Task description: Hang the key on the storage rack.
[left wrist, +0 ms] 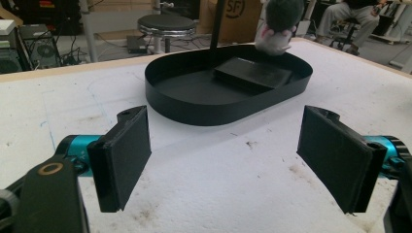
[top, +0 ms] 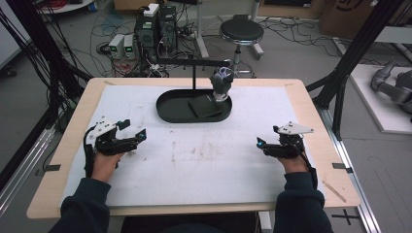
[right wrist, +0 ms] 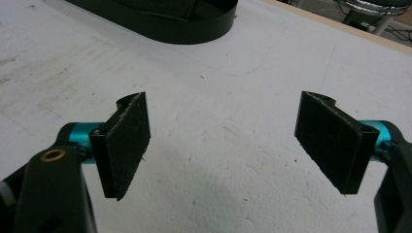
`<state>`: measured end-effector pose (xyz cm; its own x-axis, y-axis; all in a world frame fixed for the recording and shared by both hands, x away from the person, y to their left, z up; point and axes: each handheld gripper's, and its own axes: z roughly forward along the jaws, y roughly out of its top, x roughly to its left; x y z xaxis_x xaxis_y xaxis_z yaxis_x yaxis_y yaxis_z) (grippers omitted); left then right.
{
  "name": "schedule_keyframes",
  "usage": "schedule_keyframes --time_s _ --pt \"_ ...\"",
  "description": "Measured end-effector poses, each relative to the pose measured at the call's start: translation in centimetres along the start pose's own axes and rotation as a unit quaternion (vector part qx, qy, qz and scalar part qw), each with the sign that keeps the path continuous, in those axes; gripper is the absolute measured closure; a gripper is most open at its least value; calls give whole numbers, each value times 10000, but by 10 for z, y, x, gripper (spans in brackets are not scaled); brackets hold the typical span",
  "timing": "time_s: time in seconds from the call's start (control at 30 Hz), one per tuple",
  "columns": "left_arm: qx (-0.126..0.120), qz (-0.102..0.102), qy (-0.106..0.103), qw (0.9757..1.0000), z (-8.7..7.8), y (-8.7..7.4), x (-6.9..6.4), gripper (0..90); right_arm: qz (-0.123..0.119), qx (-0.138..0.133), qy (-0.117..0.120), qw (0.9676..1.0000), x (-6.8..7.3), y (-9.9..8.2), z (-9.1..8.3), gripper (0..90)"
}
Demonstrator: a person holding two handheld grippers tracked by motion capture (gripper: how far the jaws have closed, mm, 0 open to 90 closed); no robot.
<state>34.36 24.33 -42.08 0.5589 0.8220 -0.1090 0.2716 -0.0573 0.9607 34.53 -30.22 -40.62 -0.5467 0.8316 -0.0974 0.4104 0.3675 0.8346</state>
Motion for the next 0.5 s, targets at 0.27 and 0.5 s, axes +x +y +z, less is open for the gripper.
schedule_keyframes --time_s 0.27,0.5 --pt "-2 16 -13 10000 -1 0 -1 193 -36 14 -74 10000 -1 -3 -1 209" --pt "10 4 -8 10000 0 0 0 193 -75 -1 -136 9999 -1 -3 -2 208"
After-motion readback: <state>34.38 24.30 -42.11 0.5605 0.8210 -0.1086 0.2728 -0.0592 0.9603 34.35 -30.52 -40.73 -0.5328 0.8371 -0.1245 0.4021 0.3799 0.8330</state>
